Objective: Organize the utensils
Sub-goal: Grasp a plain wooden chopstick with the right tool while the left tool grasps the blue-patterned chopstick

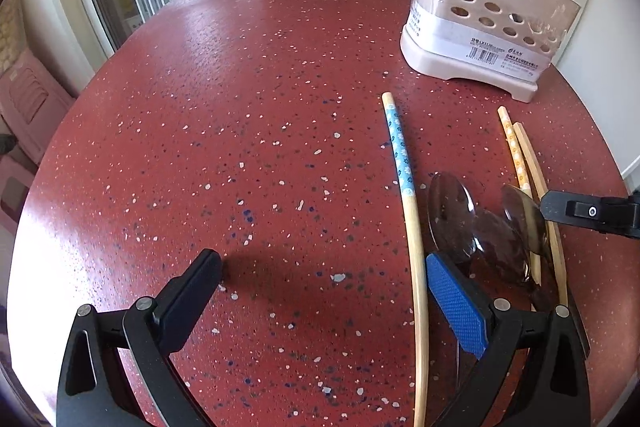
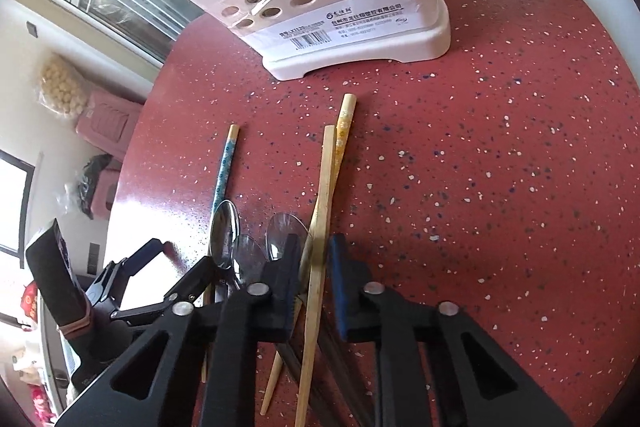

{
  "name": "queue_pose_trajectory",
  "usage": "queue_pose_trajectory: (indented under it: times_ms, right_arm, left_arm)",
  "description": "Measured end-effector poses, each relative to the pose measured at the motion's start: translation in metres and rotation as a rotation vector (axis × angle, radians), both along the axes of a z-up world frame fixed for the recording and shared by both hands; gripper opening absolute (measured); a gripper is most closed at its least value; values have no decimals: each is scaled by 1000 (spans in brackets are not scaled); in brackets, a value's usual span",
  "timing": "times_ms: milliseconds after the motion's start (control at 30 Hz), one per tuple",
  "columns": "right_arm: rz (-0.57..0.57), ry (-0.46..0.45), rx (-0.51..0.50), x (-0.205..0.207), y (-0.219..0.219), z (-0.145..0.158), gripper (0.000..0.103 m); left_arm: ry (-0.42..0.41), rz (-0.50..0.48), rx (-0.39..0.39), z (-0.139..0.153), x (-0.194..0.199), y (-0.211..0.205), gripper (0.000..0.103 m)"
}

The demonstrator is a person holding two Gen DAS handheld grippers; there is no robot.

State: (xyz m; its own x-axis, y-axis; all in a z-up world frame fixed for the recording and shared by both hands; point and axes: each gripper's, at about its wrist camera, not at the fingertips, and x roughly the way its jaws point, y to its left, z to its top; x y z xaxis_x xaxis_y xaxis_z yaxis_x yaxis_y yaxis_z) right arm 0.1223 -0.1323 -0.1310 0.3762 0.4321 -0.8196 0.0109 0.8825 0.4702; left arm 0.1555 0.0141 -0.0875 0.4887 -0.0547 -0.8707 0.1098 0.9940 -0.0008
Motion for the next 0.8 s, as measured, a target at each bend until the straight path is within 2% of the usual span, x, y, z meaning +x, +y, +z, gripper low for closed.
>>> queue_pose_trajectory:
  times_ms: [67,367,767,800]
  right_arm:
    - [8,1,0,0,0,0,8]
    - [13,-31,39,-8,-14,3,7]
    - [43,-80,77,-15,-25,17,7]
    - [42,-81,81,-16,-25,17,7]
  left_arm:
    - [3,-6,6,-1,2,-1,103]
    - [36,-51,28,6,17,-14,103]
    - [174,-155,36,9,52,-33,91]
    - [184,-162,36,9,56,-35,87]
